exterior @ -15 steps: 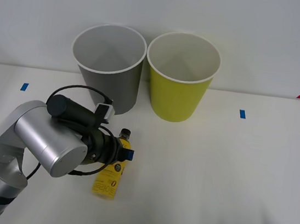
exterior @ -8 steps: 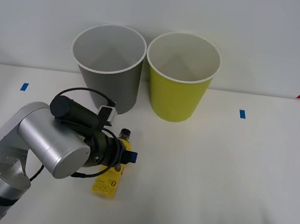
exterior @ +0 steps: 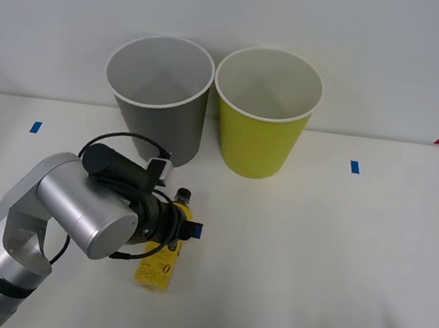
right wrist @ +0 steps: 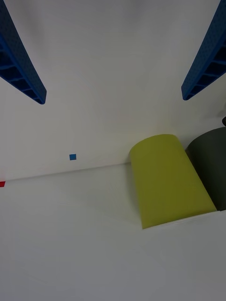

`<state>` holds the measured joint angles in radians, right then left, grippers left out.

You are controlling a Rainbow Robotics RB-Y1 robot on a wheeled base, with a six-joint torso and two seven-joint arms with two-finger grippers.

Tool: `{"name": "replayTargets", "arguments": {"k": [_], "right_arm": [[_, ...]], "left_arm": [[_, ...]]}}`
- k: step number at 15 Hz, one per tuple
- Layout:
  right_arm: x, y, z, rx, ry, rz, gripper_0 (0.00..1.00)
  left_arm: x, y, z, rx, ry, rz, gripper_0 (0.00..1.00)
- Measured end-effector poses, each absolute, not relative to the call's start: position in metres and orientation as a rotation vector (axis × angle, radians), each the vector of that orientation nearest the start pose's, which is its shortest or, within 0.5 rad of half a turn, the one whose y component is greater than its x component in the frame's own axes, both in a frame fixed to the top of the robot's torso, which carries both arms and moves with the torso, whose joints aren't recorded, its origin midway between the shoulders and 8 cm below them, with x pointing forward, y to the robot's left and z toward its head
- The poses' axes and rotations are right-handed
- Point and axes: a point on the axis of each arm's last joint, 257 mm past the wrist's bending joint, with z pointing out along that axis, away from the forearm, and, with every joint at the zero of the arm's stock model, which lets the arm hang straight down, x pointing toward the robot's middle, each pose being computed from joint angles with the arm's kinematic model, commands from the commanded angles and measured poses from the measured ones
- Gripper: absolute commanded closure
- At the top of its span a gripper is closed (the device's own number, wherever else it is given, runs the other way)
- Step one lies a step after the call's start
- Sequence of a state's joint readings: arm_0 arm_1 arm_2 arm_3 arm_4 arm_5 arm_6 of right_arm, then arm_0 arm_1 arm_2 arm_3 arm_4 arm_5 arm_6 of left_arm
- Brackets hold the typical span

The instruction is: Put cans in the gray bin and PET bottles in the light green bin.

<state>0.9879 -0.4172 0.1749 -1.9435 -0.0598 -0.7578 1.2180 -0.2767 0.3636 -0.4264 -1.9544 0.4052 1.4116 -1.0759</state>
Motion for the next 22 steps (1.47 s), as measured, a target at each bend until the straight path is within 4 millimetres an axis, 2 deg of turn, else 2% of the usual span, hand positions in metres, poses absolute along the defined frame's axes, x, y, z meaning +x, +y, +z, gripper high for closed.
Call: {"name": "replayTargets", "arguments": {"k": [22], "right_arm": [[0.227,-0.272,-0.234,0.018,1.478,0.244,0.00]], "left_arm": [[0.434,0.087,-0.316,0.210,2.602,-0.339,0.00]]}}
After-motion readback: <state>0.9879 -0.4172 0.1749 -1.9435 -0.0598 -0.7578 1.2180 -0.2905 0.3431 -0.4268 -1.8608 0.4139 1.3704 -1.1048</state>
